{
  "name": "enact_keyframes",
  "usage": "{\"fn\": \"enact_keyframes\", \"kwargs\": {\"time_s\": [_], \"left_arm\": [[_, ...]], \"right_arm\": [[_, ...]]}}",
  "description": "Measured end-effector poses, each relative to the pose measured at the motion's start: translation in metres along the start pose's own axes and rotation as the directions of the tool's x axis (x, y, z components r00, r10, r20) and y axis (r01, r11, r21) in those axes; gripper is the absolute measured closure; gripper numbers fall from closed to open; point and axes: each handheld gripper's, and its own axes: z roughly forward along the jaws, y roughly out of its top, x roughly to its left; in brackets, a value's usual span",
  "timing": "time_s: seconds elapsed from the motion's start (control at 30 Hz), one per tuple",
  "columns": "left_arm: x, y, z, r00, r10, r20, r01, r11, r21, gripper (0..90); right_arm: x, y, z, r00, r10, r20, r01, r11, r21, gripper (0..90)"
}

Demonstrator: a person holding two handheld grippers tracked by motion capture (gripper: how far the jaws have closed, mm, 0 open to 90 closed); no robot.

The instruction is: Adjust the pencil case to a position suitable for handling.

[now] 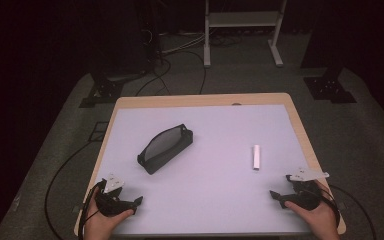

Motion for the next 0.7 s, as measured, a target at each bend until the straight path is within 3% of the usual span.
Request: {"fn": "enact_keyframes", "kwargs": {"time_s": [0.13,0.7], "left_arm": [[0.001,0.001,-0.004,0.9998,0.015,0.013,-0.015,0.9998,-0.008,10.9],[0.004,0.013,-0.011,0.9991,0.007,0.042,-0.005,0.9992,-0.039,27.0]], "right_arm": [[0.0,0.0,0.0,1.0,0.0,0.001,0.0,1.0,-0.001,11.5],[0.0,0.0,0.0,1.0,0.002,0.0,-0.002,1.0,-0.002,11.6]]}}
